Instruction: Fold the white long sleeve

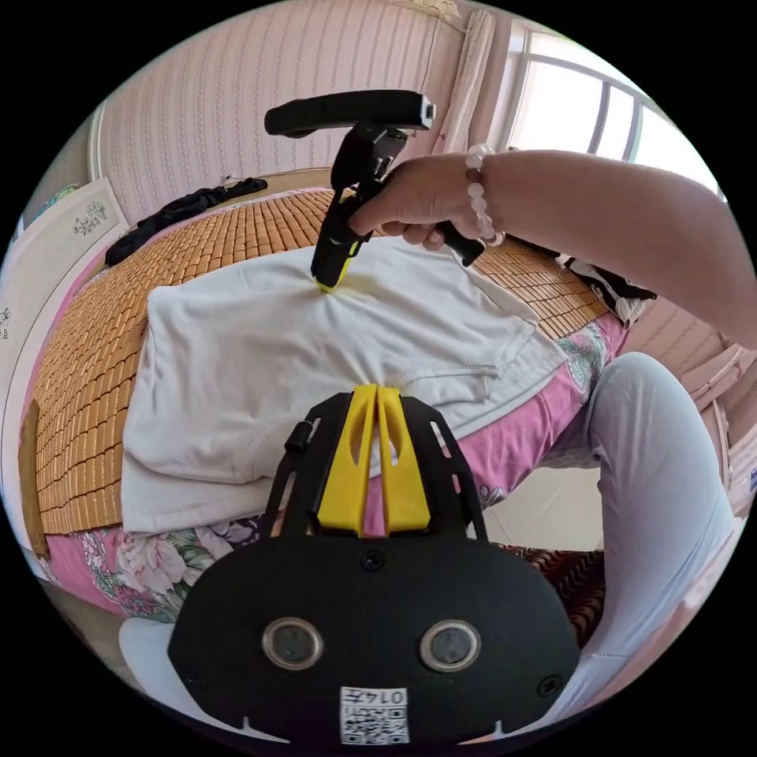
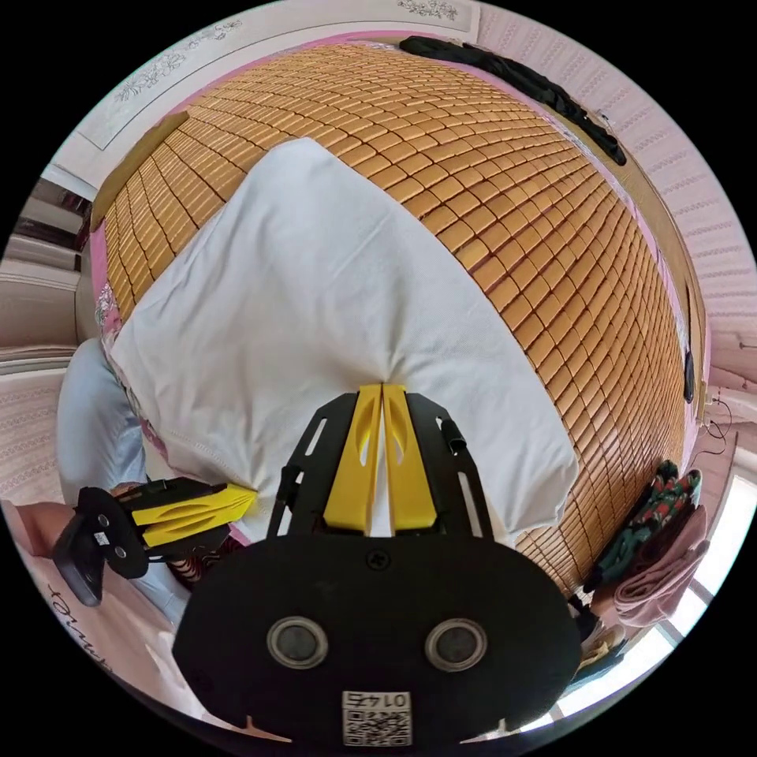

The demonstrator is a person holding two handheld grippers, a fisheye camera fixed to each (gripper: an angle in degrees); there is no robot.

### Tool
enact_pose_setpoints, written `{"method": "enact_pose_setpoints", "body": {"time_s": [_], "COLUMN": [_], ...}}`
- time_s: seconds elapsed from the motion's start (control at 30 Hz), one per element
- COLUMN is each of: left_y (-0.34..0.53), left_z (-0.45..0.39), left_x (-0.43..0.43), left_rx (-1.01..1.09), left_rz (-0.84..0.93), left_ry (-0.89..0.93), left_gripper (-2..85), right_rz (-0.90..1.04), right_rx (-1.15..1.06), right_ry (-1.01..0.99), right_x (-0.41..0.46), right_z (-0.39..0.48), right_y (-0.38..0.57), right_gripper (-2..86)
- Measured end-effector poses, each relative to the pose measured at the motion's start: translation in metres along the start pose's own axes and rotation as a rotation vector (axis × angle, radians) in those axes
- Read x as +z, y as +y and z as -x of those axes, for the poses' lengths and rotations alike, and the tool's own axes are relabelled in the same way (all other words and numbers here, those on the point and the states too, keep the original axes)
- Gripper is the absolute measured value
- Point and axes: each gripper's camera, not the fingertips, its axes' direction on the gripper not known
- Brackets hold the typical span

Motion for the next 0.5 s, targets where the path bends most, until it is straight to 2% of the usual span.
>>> {"method": "enact_pose_setpoints", "body": {"time_s": [0.03,0.13,0.23,0.27,0.37,0.43,0.5], "left_y": [0.000,0.011,0.029,0.031,0.033,0.040,0.046], "left_z": [0.001,-0.001,-0.003,-0.002,-0.001,-0.002,-0.003], "left_x": [-0.003,-0.011,-0.003,-0.003,-0.004,-0.004,-0.008], "left_rx": [-0.002,0.001,0.020,0.017,0.033,0.066,0.076], "left_rz": [0.018,-0.015,0.001,-0.001,0.050,0.050,0.050], "left_ry": [-0.001,0.005,0.036,0.046,0.083,0.093,0.099], "left_gripper": [-1.0,-1.0,-1.0,-1.0,-0.9,-0.8,-0.5], "right_rz": [0.043,-0.023,0.073,0.044,0.100,0.068,-0.050], "right_rx": [-0.036,0.033,0.095,0.103,0.030,0.029,0.103], "right_ry": [0.001,0.021,0.037,0.070,0.123,0.095,0.003], "right_x": [-0.006,-0.032,-0.008,-0.014,-0.027,-0.044,-0.079], "right_z": [0.000,-0.023,-0.049,-0.053,-0.053,-0.064,-0.087], "right_y": [-0.012,-0.041,-0.072,-0.076,-0.087,-0.081,-0.057], "right_gripper": [-0.4,-0.4,-0.4,-0.4,-0.4,-0.4,-0.3]}}
